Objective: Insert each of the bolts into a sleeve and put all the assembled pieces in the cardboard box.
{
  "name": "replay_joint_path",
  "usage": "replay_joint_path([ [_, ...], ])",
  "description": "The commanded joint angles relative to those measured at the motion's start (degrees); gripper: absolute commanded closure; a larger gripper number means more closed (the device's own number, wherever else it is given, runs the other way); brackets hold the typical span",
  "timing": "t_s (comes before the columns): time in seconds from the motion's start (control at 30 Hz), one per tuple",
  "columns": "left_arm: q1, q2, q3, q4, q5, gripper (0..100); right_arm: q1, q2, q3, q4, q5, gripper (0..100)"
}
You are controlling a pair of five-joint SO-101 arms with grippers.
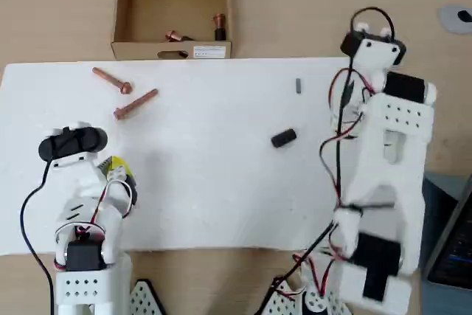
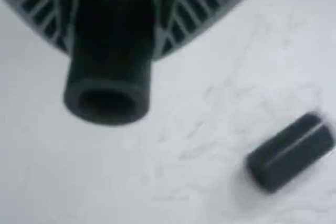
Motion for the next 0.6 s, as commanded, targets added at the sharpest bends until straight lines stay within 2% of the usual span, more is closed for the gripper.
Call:
replay_joint_path([
  [0.0,0.5,-0.5,0.8,-0.2,-0.2,100,-2.8,-9.5,-3.0,3.1,0.0,98.9],
  [0.27,0.4,-0.5,0.6,-0.3,0.0,100,-3.9,-24.5,-0.8,10.5,-1.8,98.9],
  [0.57,0.4,0.2,-5.4,0.9,-0.2,100,-3.6,-44.7,21.2,5.5,-1.8,98.9],
])
